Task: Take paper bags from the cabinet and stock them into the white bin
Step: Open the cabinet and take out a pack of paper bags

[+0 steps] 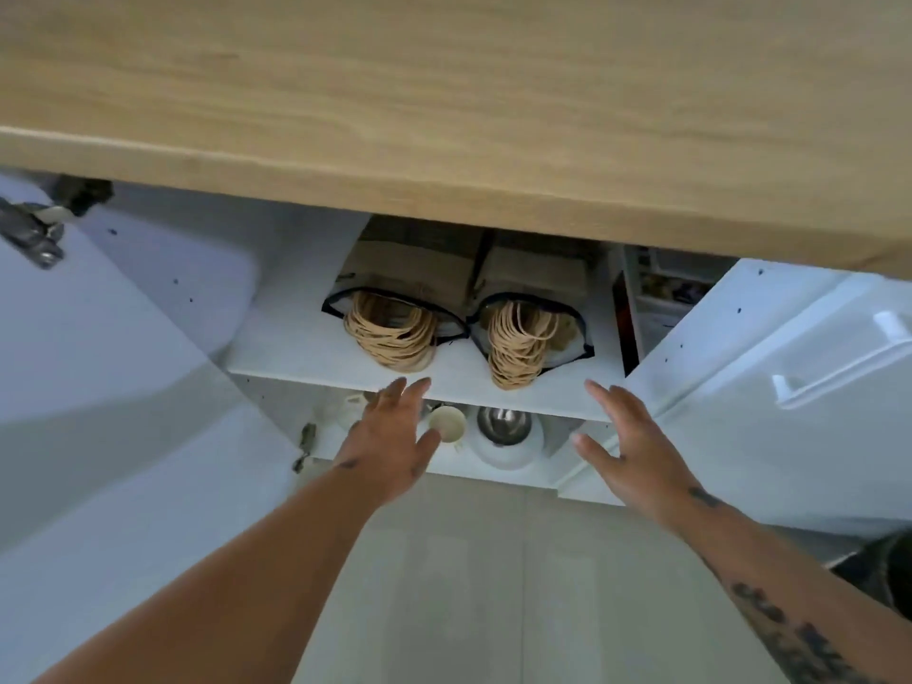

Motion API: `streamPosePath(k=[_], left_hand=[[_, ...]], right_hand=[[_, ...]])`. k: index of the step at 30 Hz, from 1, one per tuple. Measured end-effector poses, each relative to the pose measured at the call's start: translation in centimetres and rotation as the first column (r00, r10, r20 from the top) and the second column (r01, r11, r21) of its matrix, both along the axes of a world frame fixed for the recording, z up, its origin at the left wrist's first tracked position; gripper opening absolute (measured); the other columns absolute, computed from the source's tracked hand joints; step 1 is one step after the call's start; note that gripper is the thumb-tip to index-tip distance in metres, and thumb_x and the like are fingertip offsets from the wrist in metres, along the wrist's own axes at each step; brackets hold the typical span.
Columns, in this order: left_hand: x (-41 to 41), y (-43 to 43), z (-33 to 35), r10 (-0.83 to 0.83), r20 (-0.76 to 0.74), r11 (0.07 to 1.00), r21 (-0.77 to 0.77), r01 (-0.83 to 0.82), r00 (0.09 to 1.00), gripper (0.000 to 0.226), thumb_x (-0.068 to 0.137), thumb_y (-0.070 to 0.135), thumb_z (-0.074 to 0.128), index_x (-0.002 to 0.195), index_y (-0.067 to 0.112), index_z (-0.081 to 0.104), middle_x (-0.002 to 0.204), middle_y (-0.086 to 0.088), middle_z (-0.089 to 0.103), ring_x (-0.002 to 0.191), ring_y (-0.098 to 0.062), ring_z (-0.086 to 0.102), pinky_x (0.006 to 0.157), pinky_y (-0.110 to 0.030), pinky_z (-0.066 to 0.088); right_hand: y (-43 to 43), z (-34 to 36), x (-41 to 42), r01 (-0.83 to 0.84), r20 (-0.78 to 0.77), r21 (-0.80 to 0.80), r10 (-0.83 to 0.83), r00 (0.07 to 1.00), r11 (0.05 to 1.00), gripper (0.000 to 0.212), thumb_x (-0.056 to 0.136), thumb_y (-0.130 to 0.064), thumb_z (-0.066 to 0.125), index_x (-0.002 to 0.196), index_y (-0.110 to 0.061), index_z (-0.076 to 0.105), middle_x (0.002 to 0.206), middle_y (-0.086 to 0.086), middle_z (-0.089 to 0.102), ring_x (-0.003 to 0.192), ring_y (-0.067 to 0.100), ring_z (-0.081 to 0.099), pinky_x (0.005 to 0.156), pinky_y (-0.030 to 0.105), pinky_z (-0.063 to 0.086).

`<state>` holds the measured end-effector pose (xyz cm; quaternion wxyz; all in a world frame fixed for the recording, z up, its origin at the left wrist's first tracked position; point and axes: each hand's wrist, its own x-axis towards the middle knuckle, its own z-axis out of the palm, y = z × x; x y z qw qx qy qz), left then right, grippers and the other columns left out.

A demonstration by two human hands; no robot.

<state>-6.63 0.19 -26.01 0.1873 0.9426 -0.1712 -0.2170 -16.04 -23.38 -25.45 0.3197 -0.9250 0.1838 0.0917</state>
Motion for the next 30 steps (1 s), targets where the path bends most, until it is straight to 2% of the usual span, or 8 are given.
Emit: streamPosePath(k=[8,11,15,19,22,25,27,30], left_hand=[[8.3,-6.5,-2.0,0.003,0.165,0.988,-0.154,0.023,0.986,0.055,0.096,0.032,0.043,0.146,0.020,0.024,0.151,-0.008,0.030,0.138,-0.027,0.030,0.111,-0.039,0.032],[11.3,-9.0,-2.0,-0.006,0.206,0.972,-0.228,0.054,0.978,0.048,0.098,0.034,0.037,0.143,0.019,0.029,0.143,-0.012,0.040,0.128,-0.031,0.043,0.104,-0.041,0.040],[13.6,-11.8,-2.2,-0.016,0.157,0.958,-0.279,0.060,0.987,0.049,0.100,0.036,0.031,0.146,0.022,0.024,0.148,-0.012,0.034,0.126,-0.033,0.047,0.101,-0.038,0.040],[14.6,-13.5,-3.1,-0.050,0.105,0.938,-0.335,0.083,0.993,0.053,0.099,0.037,0.033,0.148,0.026,0.018,0.157,-0.008,0.018,0.138,-0.033,0.032,0.110,-0.038,0.031],[15.0,-14.2,-4.7,-0.087,0.094,0.948,-0.298,0.111,0.992,0.053,0.099,0.038,0.032,0.148,0.031,0.015,0.160,-0.006,0.001,0.146,-0.029,0.012,0.117,-0.036,0.018],[14.5,-14.2,-6.2,-0.063,0.111,0.938,-0.333,0.096,0.992,0.051,0.099,0.039,0.031,0.148,0.034,0.017,0.160,-0.007,-0.003,0.146,-0.029,0.010,0.119,-0.039,0.018],[13.9,-14.0,-6.9,-0.052,0.141,0.923,-0.370,0.102,0.989,0.053,0.096,0.044,0.030,0.147,0.034,0.020,0.160,-0.008,-0.003,0.147,-0.028,0.004,0.120,-0.040,0.015],[12.3,-13.5,-7.4,-0.036,0.134,0.889,-0.449,0.093,0.990,0.053,0.096,0.041,0.033,0.147,0.033,0.022,0.159,-0.010,-0.002,0.147,-0.027,-0.003,0.116,-0.031,0.006]], right_hand=[[-5.0,-2.0,7.7,0.186,0.146,0.082,-0.197,0.969,0.979,0.062,0.088,-0.047,0.050,0.143,-0.039,0.023,0.153,0.002,0.029,0.136,0.027,0.033,0.109,0.040,0.030],[-6.4,-2.7,11.0,0.266,0.194,0.187,-0.301,0.934,0.946,0.058,0.090,-0.049,0.043,0.144,-0.037,0.024,0.153,0.001,0.028,0.138,0.024,0.030,0.105,0.032,0.028],[-7.2,-3.9,13.9,0.276,0.226,0.280,-0.343,0.912,0.920,0.057,0.091,-0.047,0.045,0.143,-0.036,0.026,0.155,-0.001,0.021,0.141,0.021,0.022,0.099,0.024,0.019],[-7.2,-5.1,15.6,0.290,0.193,0.433,-0.403,0.895,0.853,0.059,0.087,-0.052,0.049,0.140,-0.043,0.027,0.156,-0.001,0.020,0.141,0.022,0.023,0.112,0.044,0.027],[-6.8,-5.9,16.1,0.230,0.177,0.581,-0.397,0.901,0.781,0.058,0.090,-0.044,0.048,0.143,-0.038,0.026,0.148,-0.007,0.034,0.130,0.010,0.038,0.104,0.032,0.030],[-5.9,-6.9,15.7,0.194,0.169,0.664,-0.398,0.902,0.722,0.047,0.094,-0.034,0.046,0.139,-0.030,0.035,0.115,-0.022,0.054,0.097,-0.010,0.051,0.095,0.032,0.040],[-5.7,-7.8,15.1,0.191,0.175,0.699,-0.424,0.888,0.689,0.043,0.093,-0.031,0.047,0.136,-0.028,0.041,0.104,-0.026,0.058,0.089,-0.013,0.057,0.091,0.029,0.046],[-5.3,-8.3,14.0,0.170,0.188,0.726,-0.429,0.884,0.667,0.050,0.089,-0.034,0.055,0.137,-0.027,0.042,0.118,-0.011,0.062,0.109,0.002,0.059,0.093,0.032,0.048]])
